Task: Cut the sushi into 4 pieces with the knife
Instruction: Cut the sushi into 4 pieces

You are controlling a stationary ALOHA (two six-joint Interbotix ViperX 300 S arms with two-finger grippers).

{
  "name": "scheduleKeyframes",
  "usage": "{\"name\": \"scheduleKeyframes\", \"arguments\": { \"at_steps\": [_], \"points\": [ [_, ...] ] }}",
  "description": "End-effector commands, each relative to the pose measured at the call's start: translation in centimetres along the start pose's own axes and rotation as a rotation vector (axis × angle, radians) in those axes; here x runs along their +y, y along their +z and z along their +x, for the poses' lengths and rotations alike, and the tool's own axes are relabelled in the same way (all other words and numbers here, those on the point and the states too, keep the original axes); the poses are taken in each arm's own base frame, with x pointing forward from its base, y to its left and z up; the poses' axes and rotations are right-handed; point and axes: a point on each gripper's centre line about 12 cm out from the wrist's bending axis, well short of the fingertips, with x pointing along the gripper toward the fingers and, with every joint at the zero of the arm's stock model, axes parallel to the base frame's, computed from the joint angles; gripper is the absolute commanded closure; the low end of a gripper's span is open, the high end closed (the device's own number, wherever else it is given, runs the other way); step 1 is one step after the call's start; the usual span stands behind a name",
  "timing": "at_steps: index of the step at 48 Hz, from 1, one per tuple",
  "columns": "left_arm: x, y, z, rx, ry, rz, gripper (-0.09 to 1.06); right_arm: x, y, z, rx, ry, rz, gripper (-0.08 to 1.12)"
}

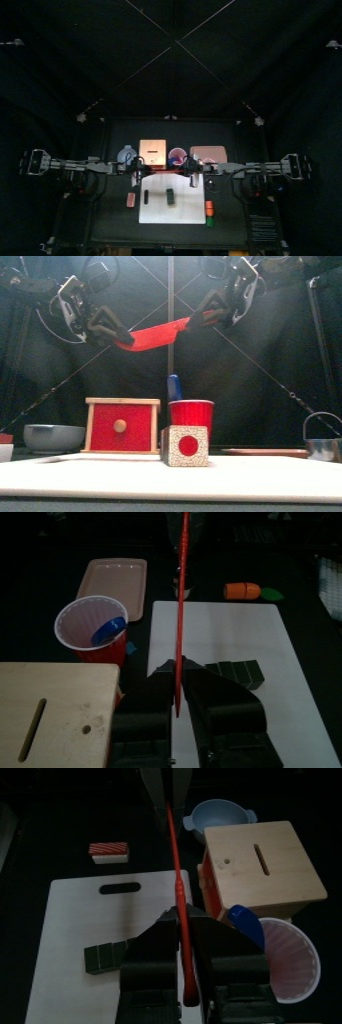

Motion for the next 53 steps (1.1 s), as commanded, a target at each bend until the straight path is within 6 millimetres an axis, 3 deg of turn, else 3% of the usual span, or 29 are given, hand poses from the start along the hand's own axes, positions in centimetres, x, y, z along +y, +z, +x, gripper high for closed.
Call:
{"name": "scheduleKeyframes", "arguments": {
  "at_steps": [1,18,25,38,53],
  "points": [
    [-0.1,-0.5,0.6,0.02,-0.003,-0.003,0.75,0.6,-0.4,0.3,0.026,0.016,0.014,0.88],
    [-5.7,-4.3,6.0,0.157,-0.146,0.066,0.75,1.8,-5.7,3.4,0.334,0.039,0.027,0.89],
    [-6.9,-5.7,8.1,0.214,-0.167,0.078,0.75,1.8,-7.3,4.6,0.403,0.036,0.015,0.89],
    [-7.9,-6.3,7.9,0.25,-0.161,-0.026,0.75,1.6,-8.4,6.0,0.473,0.026,-0.013,0.89],
    [-9.2,-7.1,8.1,0.279,-0.188,-0.009,0.75,1.5,-9.7,7.0,0.514,0.023,-0.012,0.89]
  ]
}}
